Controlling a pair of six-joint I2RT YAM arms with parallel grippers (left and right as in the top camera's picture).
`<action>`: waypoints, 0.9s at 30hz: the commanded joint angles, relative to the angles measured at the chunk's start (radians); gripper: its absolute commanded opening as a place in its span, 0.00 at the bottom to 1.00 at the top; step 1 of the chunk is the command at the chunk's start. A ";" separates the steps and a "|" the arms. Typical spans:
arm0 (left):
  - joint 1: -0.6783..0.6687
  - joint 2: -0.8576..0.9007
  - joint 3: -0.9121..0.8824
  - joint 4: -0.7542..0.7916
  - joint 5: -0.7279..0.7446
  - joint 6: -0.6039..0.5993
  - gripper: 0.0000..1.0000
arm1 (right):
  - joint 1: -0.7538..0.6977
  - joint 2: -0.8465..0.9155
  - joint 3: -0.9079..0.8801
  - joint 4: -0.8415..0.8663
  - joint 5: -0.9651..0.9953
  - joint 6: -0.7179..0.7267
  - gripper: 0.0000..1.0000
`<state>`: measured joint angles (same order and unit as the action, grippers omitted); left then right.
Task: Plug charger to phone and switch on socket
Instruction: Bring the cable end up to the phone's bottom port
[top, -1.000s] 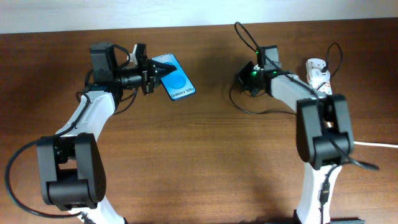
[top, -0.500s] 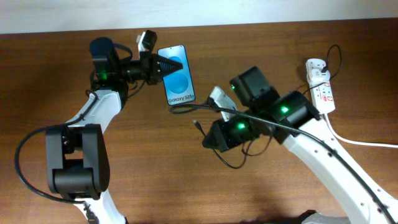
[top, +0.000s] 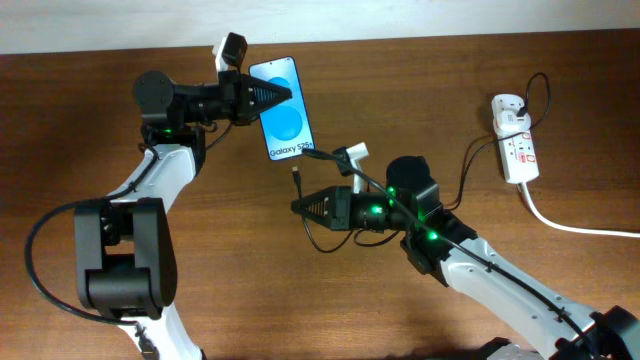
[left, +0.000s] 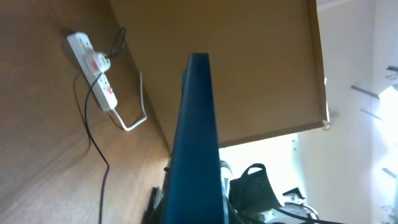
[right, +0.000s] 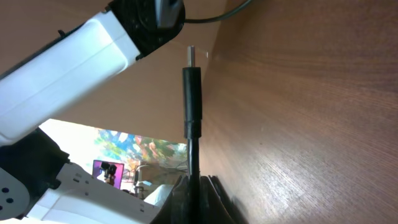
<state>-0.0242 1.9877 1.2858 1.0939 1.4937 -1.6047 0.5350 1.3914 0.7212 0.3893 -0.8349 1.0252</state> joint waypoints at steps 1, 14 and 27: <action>-0.002 -0.011 0.013 0.009 0.069 -0.089 0.00 | -0.039 0.003 0.006 0.007 -0.026 -0.016 0.04; -0.018 -0.011 0.013 0.010 -0.020 -0.040 0.00 | -0.010 0.003 0.007 0.103 -0.099 0.058 0.04; 0.003 -0.011 0.013 0.008 0.070 -0.166 0.00 | -0.012 0.003 0.007 0.098 -0.097 0.097 0.04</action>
<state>-0.0231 1.9877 1.2858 1.0935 1.5616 -1.7405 0.5198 1.3926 0.7212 0.4816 -0.9115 1.1172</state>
